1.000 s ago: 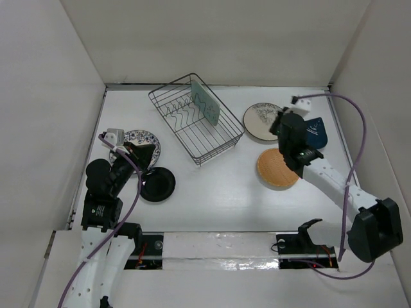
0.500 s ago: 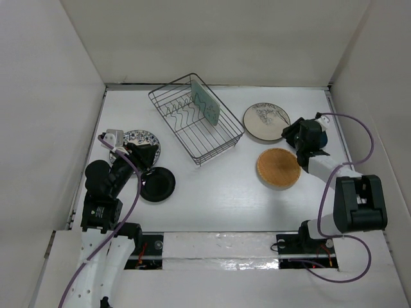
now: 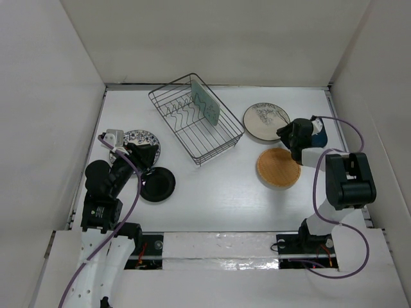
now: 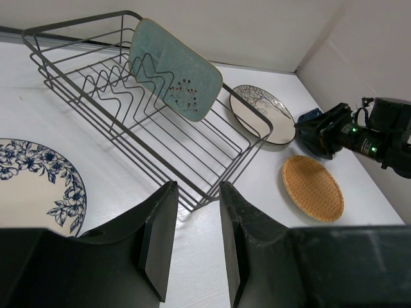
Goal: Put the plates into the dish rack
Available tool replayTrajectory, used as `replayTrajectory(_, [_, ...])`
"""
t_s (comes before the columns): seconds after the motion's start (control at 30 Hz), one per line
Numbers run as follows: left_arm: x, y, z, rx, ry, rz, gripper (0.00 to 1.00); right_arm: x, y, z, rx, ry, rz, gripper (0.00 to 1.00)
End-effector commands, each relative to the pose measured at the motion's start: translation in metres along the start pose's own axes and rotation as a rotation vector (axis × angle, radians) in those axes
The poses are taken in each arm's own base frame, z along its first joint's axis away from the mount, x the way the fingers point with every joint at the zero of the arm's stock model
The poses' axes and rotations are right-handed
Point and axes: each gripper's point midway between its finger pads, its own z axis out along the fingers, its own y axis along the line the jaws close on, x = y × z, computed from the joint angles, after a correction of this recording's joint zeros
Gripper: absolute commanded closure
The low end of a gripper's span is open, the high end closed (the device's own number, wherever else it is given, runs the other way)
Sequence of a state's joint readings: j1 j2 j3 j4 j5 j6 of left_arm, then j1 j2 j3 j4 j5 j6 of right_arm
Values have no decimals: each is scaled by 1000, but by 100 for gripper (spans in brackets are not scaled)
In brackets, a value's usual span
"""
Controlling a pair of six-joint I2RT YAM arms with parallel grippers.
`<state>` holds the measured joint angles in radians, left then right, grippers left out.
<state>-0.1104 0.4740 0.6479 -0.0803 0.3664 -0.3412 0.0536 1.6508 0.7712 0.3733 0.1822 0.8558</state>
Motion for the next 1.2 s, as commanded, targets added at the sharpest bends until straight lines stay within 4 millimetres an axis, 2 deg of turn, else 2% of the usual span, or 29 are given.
replayTrajectory(0.0, [-18, -12, -2, 42, -48, 26, 71, -20, 21, 9, -43, -58, 66, 51])
replayTrajectory(0.3, [-18, -12, -2, 43, -49, 27, 70, -3, 3, 21, 18, -21, 92, 53])
replayTrajectory(0.5, [-19, -12, -2, 42, -51, 29, 70, 5, 5, 25, 11, 14, 107, 54])
replayTrajectory(0.6, [-18, -12, -1, 39, -48, 26, 70, 4, -1, 20, 29, 4, 109, 58])
replayTrajectory(0.67, [-17, -12, -1, 41, -45, 27, 70, -3, 0, 12, 24, -24, 118, 58])
replayTrajectory(0.8, [-18, -12, -1, 44, -49, 25, 70, 4, -8, 9, 35, -10, 119, 59])
replayTrajectory(0.9, [-17, -12, -2, 42, -47, 26, 70, 6, -9, 11, 42, 2, 114, 57])
replayTrajectory(1.17, [-17, -12, -1, 42, -43, 26, 70, 14, 7, 20, 2, 66, 131, 55])
